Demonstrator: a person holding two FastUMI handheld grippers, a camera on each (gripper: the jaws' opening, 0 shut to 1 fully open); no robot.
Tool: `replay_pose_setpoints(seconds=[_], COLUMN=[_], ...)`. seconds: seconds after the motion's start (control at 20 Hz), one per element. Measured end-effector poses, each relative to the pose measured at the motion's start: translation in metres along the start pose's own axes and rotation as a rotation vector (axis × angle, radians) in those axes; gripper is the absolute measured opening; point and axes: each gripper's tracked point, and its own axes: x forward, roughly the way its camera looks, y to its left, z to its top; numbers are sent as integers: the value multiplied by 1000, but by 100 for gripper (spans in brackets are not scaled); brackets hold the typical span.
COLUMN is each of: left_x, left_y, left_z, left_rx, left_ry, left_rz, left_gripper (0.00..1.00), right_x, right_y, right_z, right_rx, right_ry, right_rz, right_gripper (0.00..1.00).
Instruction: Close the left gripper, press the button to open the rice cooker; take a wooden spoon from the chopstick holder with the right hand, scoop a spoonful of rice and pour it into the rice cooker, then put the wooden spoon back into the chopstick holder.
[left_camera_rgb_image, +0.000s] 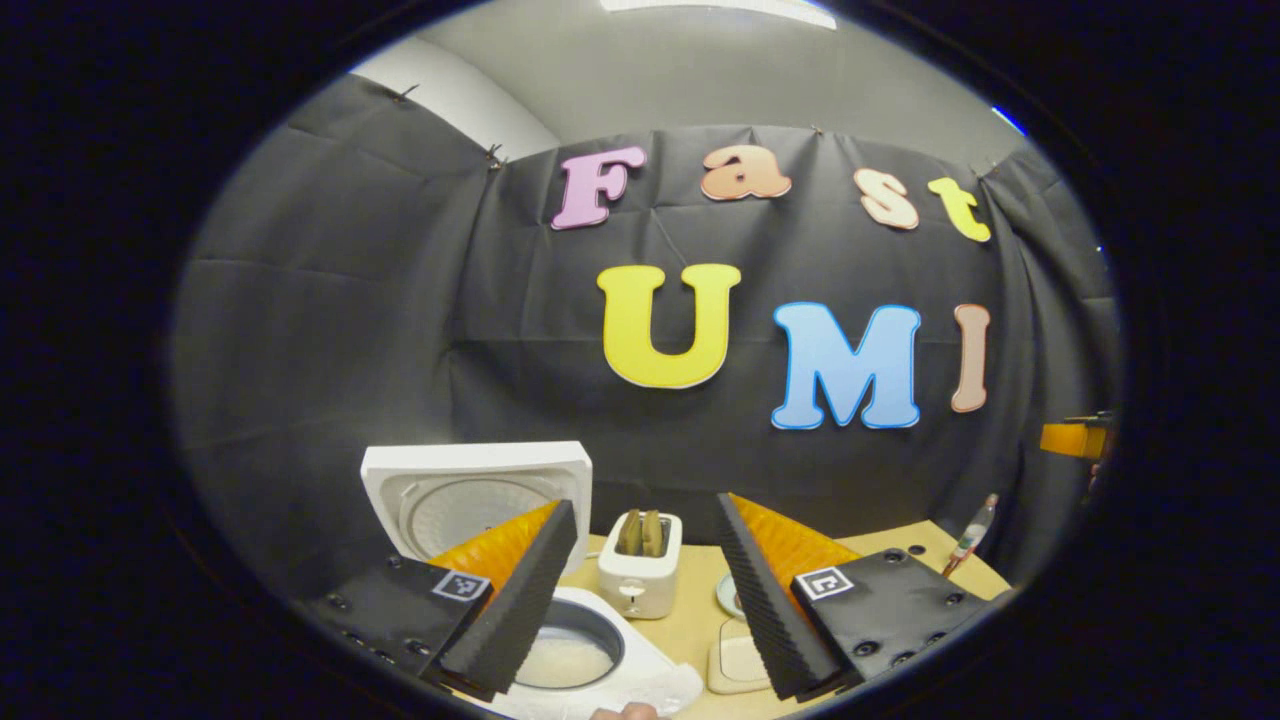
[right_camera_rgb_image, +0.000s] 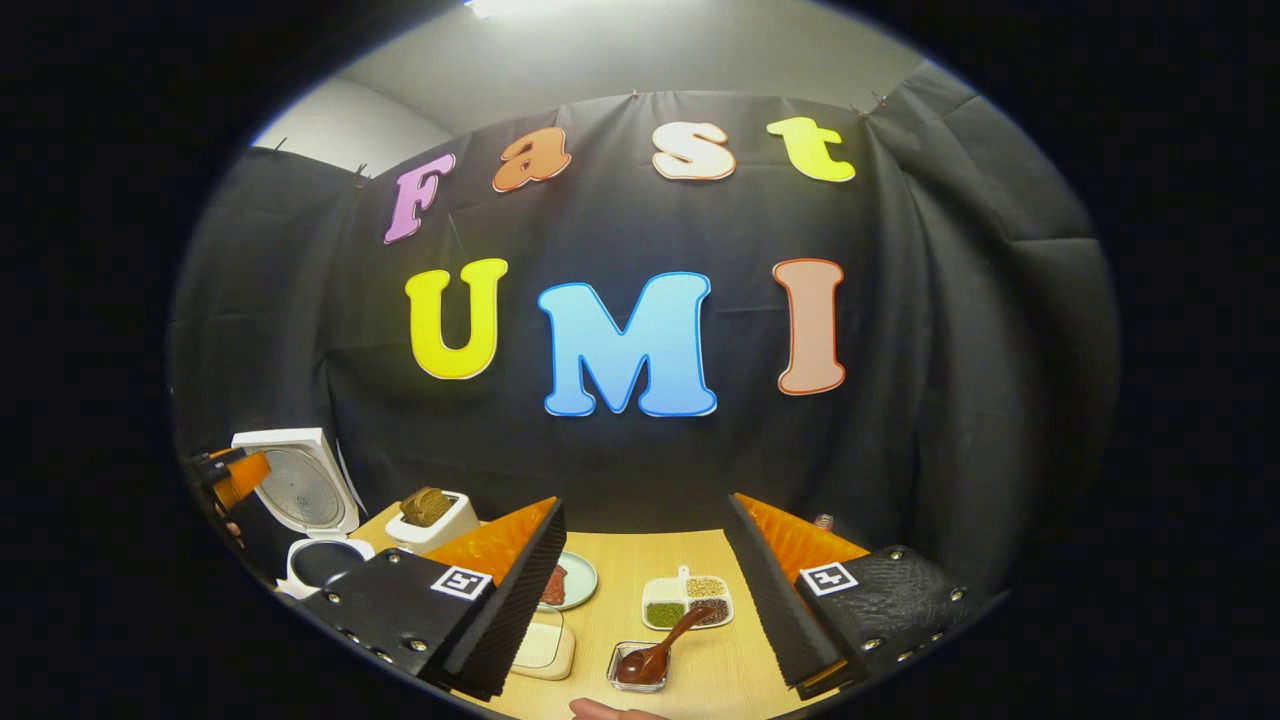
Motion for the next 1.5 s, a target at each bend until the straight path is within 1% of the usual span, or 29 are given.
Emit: replay_pose_setpoints(seconds=[0.2,0.35,0.45,0.6,0.65,0.75,0.8,0.9,0.95,1.1,1.15,1.3,1.35,1.5], left_x=[5,9,9,9,10,9,9,8,8,10,12,15,16,17], left_y=[-19,-36,-48,-60,-63,-67,-69,-80,-84,-95,-99,-111,-113,-113], left_z=[8,1,0,1,2,4,4,0,2,4,-1,-2,0,2], left_rx=[-6,8,-5,-21,-20,-8,-2,8,24,75,92,102,101,124], left_ry=[-31,-18,-9,-15,-16,-19,-22,-1,-6,-9,10,28,29,32], left_rz=[-56,-122,-167,-210,-215,-209,-200,-196,-191,-165,-149,-117,-106,-62], left_gripper=[97,97,97,97,96,94,94,94,97,97,95,94,95,94], right_x=[-3,-5,-3,5,9,25,37,51,60,91,100,122,127,139], right_y=[-16,-22,-24,-24,-23,-24,-26,-30,-34,-49,-53,-59,-59,-58], right_z=[-10,-31,-50,-78,-83,-100,-119,-143,-152,-191,-203,-238,-247,-263], right_rx=[4,6,2,28,36,18,7,44,70,98,99,121,144,174], right_ry=[-17,5,33,65,52,45,74,128,143,205,229,291,311,340], right_rz=[-63,-108,-137,-146,-140,-132,-126,-109,-110,-105,-101,-67,-51,-26], right_gripper=[96,96,96,96,97,97,97,97,97,97,97,98,97,97])
